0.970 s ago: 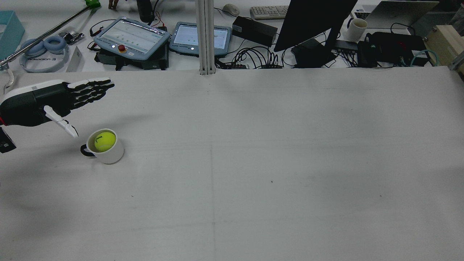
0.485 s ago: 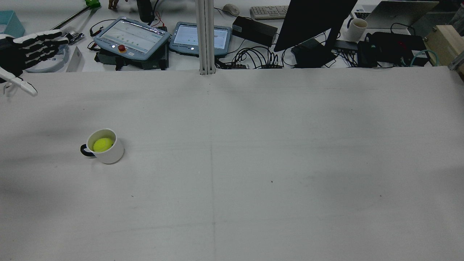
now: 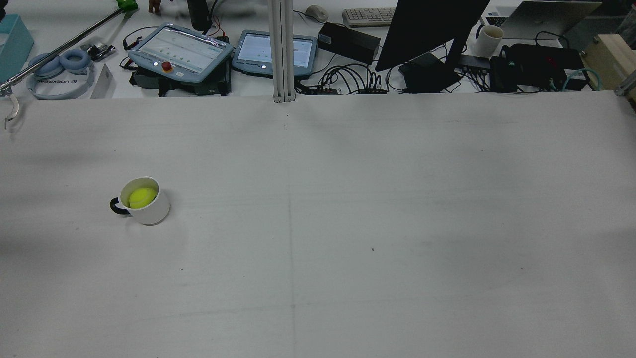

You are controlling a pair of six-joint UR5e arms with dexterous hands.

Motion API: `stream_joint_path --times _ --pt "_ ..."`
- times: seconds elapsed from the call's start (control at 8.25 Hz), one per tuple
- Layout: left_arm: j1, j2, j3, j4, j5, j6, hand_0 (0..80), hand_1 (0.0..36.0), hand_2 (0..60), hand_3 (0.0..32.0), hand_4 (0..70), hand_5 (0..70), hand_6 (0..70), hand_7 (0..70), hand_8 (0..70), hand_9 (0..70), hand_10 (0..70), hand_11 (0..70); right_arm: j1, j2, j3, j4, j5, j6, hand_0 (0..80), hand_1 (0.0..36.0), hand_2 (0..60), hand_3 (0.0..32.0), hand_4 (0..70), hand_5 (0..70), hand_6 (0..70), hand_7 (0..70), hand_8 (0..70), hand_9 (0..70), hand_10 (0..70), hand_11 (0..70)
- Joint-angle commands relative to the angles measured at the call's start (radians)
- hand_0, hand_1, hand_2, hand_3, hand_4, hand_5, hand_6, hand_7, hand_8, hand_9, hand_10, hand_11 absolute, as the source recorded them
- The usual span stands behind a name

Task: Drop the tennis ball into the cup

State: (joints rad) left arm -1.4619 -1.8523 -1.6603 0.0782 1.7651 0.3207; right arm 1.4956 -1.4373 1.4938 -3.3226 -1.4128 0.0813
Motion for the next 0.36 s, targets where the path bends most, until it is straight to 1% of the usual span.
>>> stream_joint_path --times 0.0,0.12,0.24 --pt "-0.044 -0.002 0.013 -0.020 -0.009 -0.017 80.0 36.0 0.0 0.0 0.0 14.5 2.2 11.0 0.0 0.8 0.0 1.3 0.000 0.000 -0.001 0.000 0.000 0.000 0.0 0.0 0.0 0.0 0.0 0.0 0.0 0.0 0.0 0.0 0.0 0.0" --pt "-0.043 -0.001 0.052 -0.044 -0.010 -0.015 80.0 36.0 0.0 0.0 0.0 14.5 2.3 11.6 0.0 0.9 0.0 1.8 -0.002 0.000 -0.004 0.000 0.002 0.000 0.0 0.0 0.0 0.0 0.0 0.0 0.0 0.0 0.0 0.0 0.0 0.0" --pt "-0.048 -0.001 0.063 -0.055 -0.009 -0.017 80.0 36.0 0.0 0.0 0.0 13.9 1.1 12.7 0.0 1.1 0.0 1.9 -0.002 0.000 -0.006 0.000 0.000 0.000 0.0 0.0 0.0 0.0 0.0 0.0 0.0 0.0 0.0 0.0 0.0 0.0"
